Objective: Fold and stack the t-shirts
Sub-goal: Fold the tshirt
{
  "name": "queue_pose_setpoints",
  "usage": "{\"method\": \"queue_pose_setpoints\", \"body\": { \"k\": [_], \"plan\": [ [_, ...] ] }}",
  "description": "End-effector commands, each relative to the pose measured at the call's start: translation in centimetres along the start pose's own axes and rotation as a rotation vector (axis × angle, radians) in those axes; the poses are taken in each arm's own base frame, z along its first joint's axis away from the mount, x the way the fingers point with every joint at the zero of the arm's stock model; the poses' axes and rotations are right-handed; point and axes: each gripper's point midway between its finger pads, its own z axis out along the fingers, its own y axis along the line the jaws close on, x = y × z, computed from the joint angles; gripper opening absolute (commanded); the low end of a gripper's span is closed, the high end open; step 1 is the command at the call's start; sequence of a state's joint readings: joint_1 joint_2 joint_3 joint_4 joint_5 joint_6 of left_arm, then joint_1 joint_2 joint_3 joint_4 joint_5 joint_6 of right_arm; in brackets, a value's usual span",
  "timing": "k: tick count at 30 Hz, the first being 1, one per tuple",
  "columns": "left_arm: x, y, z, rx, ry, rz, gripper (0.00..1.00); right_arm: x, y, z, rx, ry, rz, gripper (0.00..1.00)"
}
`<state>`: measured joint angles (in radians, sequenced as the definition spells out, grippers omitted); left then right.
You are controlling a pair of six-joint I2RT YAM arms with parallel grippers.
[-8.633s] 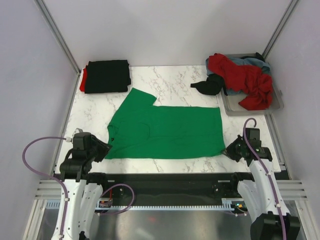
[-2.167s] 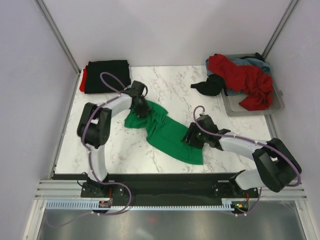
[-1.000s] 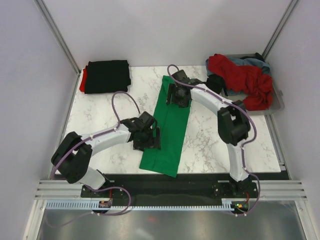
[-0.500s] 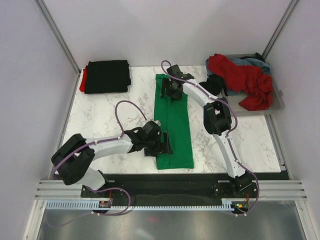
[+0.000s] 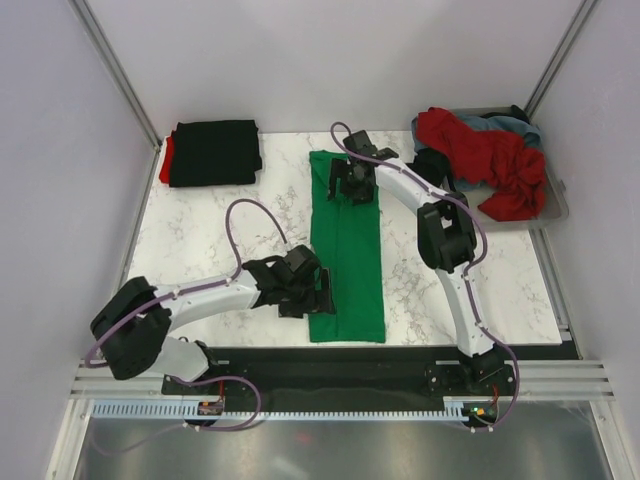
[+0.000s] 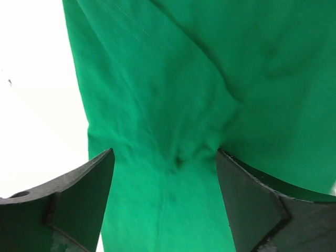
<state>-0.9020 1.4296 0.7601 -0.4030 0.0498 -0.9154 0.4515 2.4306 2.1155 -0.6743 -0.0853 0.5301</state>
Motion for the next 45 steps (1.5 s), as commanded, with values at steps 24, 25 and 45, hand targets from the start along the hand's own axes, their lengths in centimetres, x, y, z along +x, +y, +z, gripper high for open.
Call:
{"method": "queue_pose_setpoints", "body": {
  "k": [24,25,45],
  "plan": [
    [5.1,2.5,-1.0,0.034,0.021,-0.028,0.78,29.6,-7.3,-19.0,-0.026,0.086,0.136,0.62],
    [5.3,2.5,-0.9,0.033,0.025,-0.027,0.76,31.0,-7.3,-19.0,-0.041,0.122,0.126,0.6],
    [5.7,2.8,-0.2,0.039,0.012,-0.038,0.28,36.1,-7.9,-18.7,-0.061,0.191,0.185,0.21]
  ]
}}
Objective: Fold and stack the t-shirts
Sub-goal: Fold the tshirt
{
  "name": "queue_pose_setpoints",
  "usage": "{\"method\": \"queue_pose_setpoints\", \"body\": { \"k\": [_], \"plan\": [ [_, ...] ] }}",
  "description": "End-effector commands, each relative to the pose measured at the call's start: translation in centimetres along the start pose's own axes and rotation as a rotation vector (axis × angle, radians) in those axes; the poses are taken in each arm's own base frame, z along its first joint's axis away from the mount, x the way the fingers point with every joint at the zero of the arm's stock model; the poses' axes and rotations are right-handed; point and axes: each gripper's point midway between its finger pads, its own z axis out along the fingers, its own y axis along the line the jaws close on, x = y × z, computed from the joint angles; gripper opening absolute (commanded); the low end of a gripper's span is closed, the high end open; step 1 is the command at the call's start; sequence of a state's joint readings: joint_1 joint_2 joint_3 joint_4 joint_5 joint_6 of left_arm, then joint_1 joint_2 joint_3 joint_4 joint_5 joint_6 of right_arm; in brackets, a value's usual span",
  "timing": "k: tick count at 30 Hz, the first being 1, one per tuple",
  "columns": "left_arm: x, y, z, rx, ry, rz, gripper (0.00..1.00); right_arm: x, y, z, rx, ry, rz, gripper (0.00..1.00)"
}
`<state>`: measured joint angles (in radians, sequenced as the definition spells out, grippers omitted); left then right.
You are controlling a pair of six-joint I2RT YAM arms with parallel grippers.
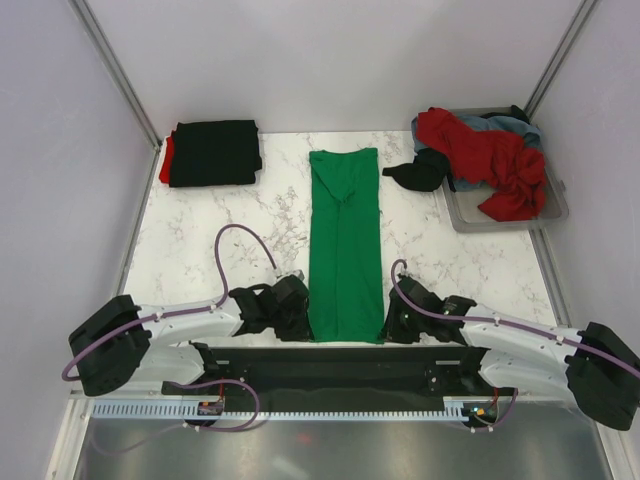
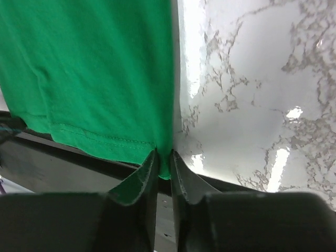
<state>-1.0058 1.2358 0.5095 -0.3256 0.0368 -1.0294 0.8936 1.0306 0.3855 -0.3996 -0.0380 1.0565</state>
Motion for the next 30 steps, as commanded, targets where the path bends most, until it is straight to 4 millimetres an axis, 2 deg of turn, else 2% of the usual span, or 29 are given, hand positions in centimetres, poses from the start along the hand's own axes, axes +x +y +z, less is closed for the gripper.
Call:
{"method": "queue_pose_setpoints", "body": {
  "k": [1,4,6,8,10,11,12,13,14,15,16,17,18,19,20,21,23,27,28,30],
  "plan": [
    [-0.1,-0.2,0.4,0.007,-0.014,-0.014,0.21,0.7,-0.7,0.1,0.016,0.004,0.032,0.17],
    [-0.2,-0.2,0.4,0.003,-0.015,-0.02,0.02,0.6,-0.9,0.1,0.024,-0.001,0.031,0.06],
    [-0.1,-0.4,0.2,0.012,-0.011,-0.018,0.02,0.5,-0.6,-0.2,0.02,-0.004,0.028,0.0],
    [0.1,-0.4,-0.2,0.01,-0.003,-0.025,0.02,0.6,-0.5,-0.5,0.022,-0.001,0.025,0.0],
    [0.0,-0.8,-1.0,0.023,-0.014,-0.027,0.02,0.1,0.5,-1.2,0.001,-0.016,0.024,0.0],
    [-0.5,-1.4,-1.6,0.037,-0.029,-0.028,0.02,-0.2,0.4,-1.5,0.018,-0.027,0.023,0.0],
    [-0.5,-1.3,-2.0,0.022,-0.028,-0.028,0.02,-1.1,1.7,-2.4,-0.003,-0.056,0.019,0.0],
    [-0.9,-1.8,-2.8,0.036,-0.046,-0.022,0.02,-1.7,2.1,-2.9,-0.001,-0.073,0.01,0.0],
    [-2.3,-2.9,-3.7,0.05,-0.09,-0.011,0.02,-2.5,1.8,-3.5,0.041,-0.106,0.001,0.0],
    [-2.8,-3.3,-4.3,0.043,-0.107,0.001,0.02,-3.9,3.4,-4.6,0.027,-0.145,-0.004,0.0],
    [-3.1,-3.1,-4.9,0.013,-0.113,0.012,0.02,-4.6,3.7,-5.1,0.041,-0.166,-0.022,0.0],
    [-4.9,-4.4,-6.1,0.02,-0.168,0.036,0.02,-5.2,3.9,-5.6,0.061,-0.182,-0.036,0.0],
    [-5.5,-4.8,-6.6,0.009,-0.187,0.05,0.02,-6.7,5.1,-6.3,0.065,-0.227,-0.041,0.0],
    [-6.2,-4.2,-6.7,-0.047,-0.2,0.062,0.02,-7.3,5.3,-6.6,0.082,-0.241,-0.064,0.0],
    [-7.4,-5.4,-7.6,-0.036,-0.23,0.087,0.02,-8.0,5.6,-6.8,0.091,-0.258,-0.072,0.0],
    [-8.3,-5.4,-7.8,-0.051,-0.246,0.091,0.02,-9.5,6.5,-7.2,0.102,-0.291,-0.075,0.0],
    [-9.9,-5.7,-8.2,-0.082,-0.266,0.111,0.02,-11.1,7.0,-7.3,0.122,-0.31,-0.113,0.0],
    [-14.1,-5.6,-8.8,-0.103,-0.314,0.086,0.02,-16.3,8.6,-7.3,0.178,-0.368,-0.136,0.0],
    [-15.4,-6.3,-9.4,-0.091,-0.334,0.107,0.02,-17.3,8.7,-7.3,0.193,-0.38,-0.145,0.0],
    [-17.5,-6.0,-8.9,-0.112,-0.336,0.101,0.02,-19.5,9.2,-7.1,0.218,-0.396,-0.168,0.0]
  ]
}}
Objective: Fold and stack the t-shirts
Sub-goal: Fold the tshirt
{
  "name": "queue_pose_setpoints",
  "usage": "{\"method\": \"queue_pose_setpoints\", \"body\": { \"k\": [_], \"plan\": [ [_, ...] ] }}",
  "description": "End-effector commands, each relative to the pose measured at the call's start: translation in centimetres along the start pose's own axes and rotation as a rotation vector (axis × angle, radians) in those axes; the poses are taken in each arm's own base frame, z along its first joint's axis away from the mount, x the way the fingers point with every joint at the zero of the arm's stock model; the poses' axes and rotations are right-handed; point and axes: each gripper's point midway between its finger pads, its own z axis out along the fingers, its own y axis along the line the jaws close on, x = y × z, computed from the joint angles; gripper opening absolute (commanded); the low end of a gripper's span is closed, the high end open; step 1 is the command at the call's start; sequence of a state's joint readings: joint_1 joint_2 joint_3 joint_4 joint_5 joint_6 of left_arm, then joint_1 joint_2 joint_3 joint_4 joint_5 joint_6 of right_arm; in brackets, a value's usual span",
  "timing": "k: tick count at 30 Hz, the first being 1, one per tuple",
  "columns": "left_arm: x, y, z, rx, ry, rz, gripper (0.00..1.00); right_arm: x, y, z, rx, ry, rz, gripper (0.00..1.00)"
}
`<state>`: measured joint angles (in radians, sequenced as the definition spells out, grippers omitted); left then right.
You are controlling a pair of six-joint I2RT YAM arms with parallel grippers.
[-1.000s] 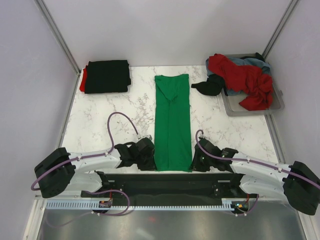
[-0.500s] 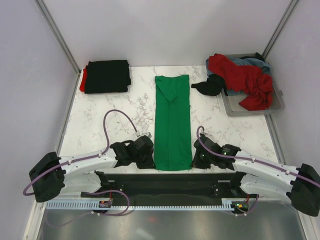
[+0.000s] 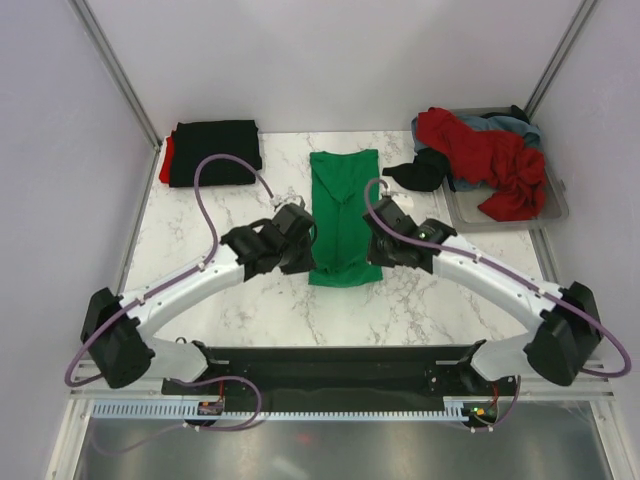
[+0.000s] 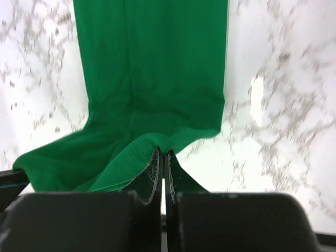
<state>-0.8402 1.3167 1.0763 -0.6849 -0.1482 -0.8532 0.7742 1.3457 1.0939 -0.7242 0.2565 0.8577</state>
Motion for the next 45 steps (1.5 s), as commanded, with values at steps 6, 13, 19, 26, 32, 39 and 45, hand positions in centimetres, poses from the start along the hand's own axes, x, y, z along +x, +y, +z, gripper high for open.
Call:
{"method": "queue_pose_setpoints", "body": {
  "k": [6,13,19,26,32,39,45],
  "plan": [
    [-8.1,-0.8,2.1,-0.036,-0.08,0.115,0.02,-8.3,-0.3,2.9,0.088,-0.096,-0.072,0.0],
    [-10.9,0.0,6.3,-0.061,-0.048,0.104,0.02,-9.5,-0.6,6.8,0.093,-0.057,-0.066,0.0],
    [-12.4,0.7,9.8,-0.072,-0.006,0.114,0.02,-10.1,-0.9,9.5,0.091,-0.028,-0.057,0.0],
    [-12.9,1.9,13.0,-0.104,0.029,0.121,0.02,-10.3,-2.0,12.8,0.117,0.01,-0.056,0.0],
    [-13.1,2.6,15.9,-0.104,0.072,0.119,0.02,-11.0,-2.9,15.0,0.137,0.037,-0.053,0.06],
    [-19.1,1.8,12.6,-0.064,-0.008,0.045,0.67,-19.4,-2.2,13.8,0.116,-0.044,-0.036,0.73],
    [-19.4,1.2,6.8,-0.026,-0.055,0.056,0.69,-17.9,-2.5,9.1,0.06,-0.027,-0.038,0.74]
  ]
}}
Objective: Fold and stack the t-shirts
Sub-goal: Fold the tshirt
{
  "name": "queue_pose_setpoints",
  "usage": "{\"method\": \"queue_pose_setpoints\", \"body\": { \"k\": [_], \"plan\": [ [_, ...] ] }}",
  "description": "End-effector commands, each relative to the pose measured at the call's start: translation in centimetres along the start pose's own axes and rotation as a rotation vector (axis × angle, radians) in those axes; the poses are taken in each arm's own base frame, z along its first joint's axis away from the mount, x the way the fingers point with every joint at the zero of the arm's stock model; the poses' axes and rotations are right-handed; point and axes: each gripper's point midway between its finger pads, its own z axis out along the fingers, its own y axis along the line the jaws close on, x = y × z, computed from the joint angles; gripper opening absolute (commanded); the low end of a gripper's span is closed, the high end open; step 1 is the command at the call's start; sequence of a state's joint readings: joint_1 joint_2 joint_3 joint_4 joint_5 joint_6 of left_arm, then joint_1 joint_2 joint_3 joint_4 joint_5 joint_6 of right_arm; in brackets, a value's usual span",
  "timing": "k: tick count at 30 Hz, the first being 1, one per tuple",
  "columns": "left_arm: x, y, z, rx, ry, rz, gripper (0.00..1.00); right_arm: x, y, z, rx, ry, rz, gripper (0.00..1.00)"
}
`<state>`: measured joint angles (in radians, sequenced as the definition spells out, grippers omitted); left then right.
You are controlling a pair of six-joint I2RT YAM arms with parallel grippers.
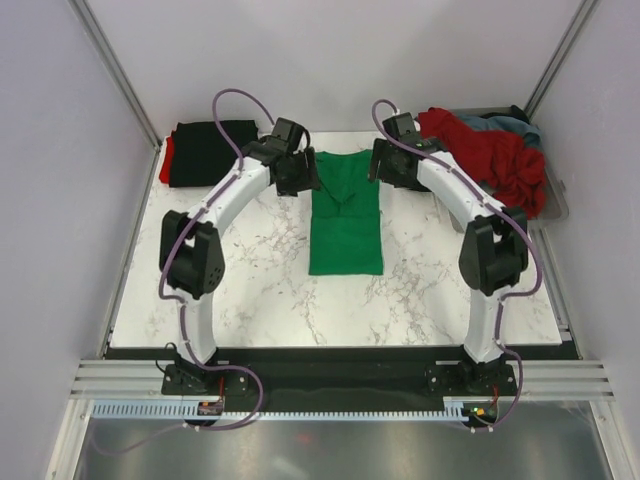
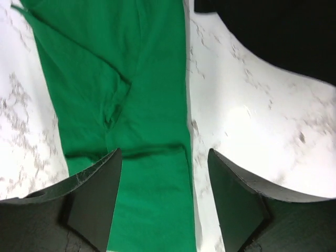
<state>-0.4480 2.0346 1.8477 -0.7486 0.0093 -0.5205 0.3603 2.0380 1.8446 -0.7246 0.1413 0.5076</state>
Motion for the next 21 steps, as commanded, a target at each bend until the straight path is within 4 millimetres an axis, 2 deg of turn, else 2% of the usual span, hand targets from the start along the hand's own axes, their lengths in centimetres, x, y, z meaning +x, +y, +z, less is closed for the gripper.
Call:
{"method": "queue_pose_setpoints", "body": {
  "k": [1,2,3,4,5,6,7,8,9,11,12,13,16,21],
  "plan": [
    [2.3,0.1,-4.6,0.034,0.022,0.02,0.69,2.8,-0.2,-4.0,-0.073,0.046,-0.022,0.74],
    [3.6,0.2,-4.7,0.048,0.051,0.013,0.69,3.4,0.4,-6.0,-0.142,0.039,-0.011,0.74],
    [4.2,0.1,-4.9,0.073,0.046,0.01,0.69,7.6,-0.8,-5.1,-0.146,0.131,-0.007,0.74],
    [7.1,0.7,-5.1,0.094,0.1,-0.002,0.69,8.3,-0.3,-5.3,-0.2,0.122,0.014,0.74],
    [8.0,0.6,-5.4,0.119,0.107,-0.007,0.68,9.2,0.0,-6.5,-0.254,0.127,0.026,0.74],
    [8.7,0.4,-5.5,0.147,0.1,-0.005,0.68,12.8,-0.6,-6.2,-0.273,0.209,0.038,0.74],
    [11.1,1.2,-5.7,0.144,0.13,-0.018,0.68,13.5,-0.4,-6.4,-0.299,0.211,0.057,0.74],
    [11.9,1.5,-5.8,0.146,0.135,-0.022,0.68,14.1,-0.4,-7.1,-0.315,0.206,0.059,0.75],
    [12.6,1.4,-5.7,0.161,0.132,-0.021,0.67,16.2,-1.1,-6.8,-0.301,0.246,0.061,0.74],
    [15.8,2.3,-5.4,0.167,0.177,-0.048,0.65,17.7,-1.6,-6.7,-0.313,0.261,0.075,0.73],
    [15.6,2.0,-5.8,0.177,0.166,-0.044,0.64,18.4,-1.9,-6.5,-0.304,0.274,0.08,0.73],
    [16.7,2.4,-5.5,0.178,0.177,-0.06,0.64,18.6,-1.7,-6.3,-0.323,0.274,0.08,0.73],
    [17.8,2.2,-5.5,0.216,0.17,-0.082,0.62,19.7,-1.7,-5.4,-0.337,0.292,0.078,0.7],
    [18.6,2.2,-5.2,0.22,0.171,-0.103,0.6,21.5,-2.6,-3.6,-0.306,0.34,0.069,0.63]
  ]
}}
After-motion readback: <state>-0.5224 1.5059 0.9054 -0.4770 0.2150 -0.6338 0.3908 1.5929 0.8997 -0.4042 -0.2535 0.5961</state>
